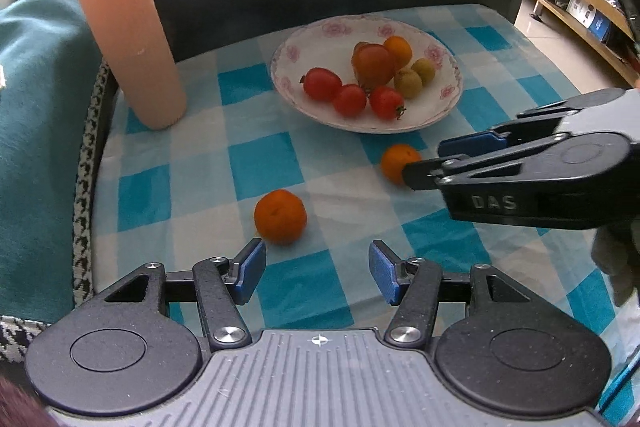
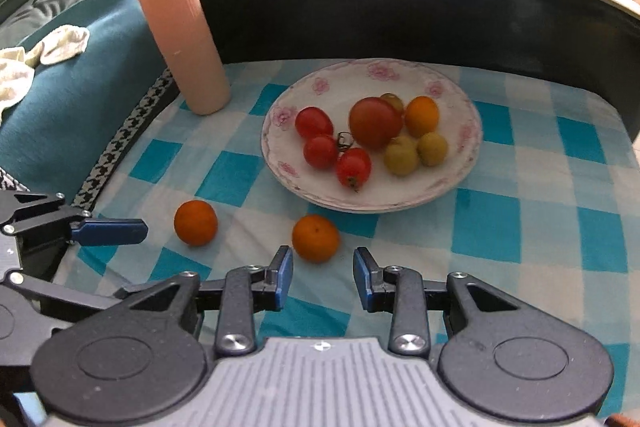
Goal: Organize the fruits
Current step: 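Move both grippers toward the two loose mandarins on the cloth, then grasp a mandarin with the left gripper while right grasps the other mandarin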
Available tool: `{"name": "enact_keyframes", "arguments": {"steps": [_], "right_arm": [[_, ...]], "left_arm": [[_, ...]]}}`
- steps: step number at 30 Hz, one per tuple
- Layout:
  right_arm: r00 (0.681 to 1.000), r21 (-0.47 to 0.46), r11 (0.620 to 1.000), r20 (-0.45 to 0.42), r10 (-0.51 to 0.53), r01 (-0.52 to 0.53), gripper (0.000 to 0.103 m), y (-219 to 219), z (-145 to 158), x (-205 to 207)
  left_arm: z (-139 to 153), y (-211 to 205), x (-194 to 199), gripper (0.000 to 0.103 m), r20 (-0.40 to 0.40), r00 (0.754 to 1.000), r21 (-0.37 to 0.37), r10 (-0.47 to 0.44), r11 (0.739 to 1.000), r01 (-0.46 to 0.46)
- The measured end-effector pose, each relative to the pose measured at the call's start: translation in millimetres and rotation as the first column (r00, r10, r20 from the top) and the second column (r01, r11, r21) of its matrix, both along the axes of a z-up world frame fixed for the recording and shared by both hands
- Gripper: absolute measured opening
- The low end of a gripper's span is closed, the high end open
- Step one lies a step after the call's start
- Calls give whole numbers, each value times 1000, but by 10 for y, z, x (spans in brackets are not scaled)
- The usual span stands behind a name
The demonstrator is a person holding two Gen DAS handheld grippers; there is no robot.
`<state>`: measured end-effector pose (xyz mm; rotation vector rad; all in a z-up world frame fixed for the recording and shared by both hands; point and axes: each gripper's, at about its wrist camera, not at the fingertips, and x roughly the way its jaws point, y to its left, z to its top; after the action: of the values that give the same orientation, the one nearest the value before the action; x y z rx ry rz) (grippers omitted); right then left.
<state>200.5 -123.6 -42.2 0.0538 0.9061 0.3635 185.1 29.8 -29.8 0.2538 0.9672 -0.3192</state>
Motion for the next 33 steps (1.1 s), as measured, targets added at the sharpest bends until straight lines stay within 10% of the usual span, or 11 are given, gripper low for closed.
{"name": "enact_keyframes", "arguments": {"steps": [24, 29, 33], "right_arm": [[1000, -40, 999, -15, 2, -3, 46, 54, -80, -12], [1000, -49, 999, -24, -12, 10, 46, -24, -27, -168], [999, -49, 998, -29, -29, 28, 46, -80, -1, -271]], "left_arm": [[-207, 15, 309, 65, 12, 998, -28, 69, 997, -69], [-173, 85, 305, 40, 26, 995, -29, 92, 995, -92], [-174, 131, 276, 38, 22, 995, -36, 96, 995, -95]]}}
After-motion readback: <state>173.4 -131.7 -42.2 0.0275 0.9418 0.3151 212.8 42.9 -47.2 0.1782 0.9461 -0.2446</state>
